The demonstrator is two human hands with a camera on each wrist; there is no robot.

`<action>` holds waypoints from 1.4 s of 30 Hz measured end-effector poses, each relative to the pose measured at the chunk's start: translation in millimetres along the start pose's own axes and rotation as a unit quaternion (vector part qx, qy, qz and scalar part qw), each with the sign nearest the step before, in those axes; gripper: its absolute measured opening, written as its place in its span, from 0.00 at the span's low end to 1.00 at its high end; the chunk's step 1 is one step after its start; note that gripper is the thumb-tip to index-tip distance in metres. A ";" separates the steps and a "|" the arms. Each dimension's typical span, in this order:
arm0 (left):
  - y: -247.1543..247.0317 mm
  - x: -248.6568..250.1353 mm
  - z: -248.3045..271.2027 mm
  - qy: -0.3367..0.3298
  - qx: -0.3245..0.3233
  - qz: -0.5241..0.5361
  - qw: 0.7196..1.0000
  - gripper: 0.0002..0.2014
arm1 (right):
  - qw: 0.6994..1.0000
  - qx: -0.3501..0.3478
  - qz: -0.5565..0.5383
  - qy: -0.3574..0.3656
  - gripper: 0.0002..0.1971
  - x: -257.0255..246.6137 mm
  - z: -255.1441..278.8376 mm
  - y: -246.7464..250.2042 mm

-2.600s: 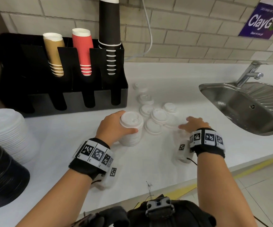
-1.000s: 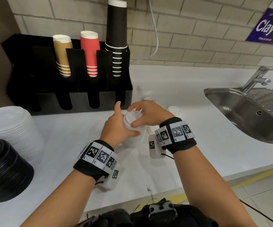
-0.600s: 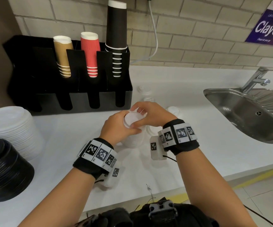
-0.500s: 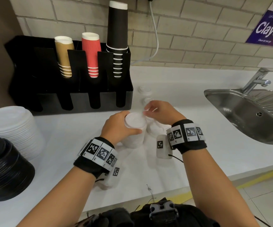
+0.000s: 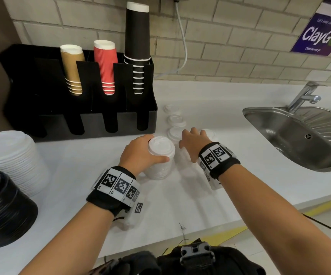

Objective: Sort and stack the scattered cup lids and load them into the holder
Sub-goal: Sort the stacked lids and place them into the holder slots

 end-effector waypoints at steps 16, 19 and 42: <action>0.1 -1.5 -0.6 -0.005 0.002 0.001 1.000 0.31 | 0.960 -0.059 -0.246 -0.119 0.31 35.9 21.2 -17.8; 0.5 0.7 -1.3 -0.010 -0.001 -0.003 1.000 0.30 | 0.951 -0.075 -0.269 -0.132 0.35 33.5 22.4 -27.1; -1.7 7.6 4.8 -0.027 0.007 0.005 1.000 0.29 | 0.737 0.232 -0.629 0.083 0.17 -18.5 48.7 27.6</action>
Point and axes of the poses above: each hand's wrist, its own z-axis away from the middle knuckle, its own y-axis out of the back of the hand, x = y × z, the point moved 8 cm from there along -z, towards the middle knuckle, and after that the axes turned 15 degrees about -z, right-handed, at the moved point
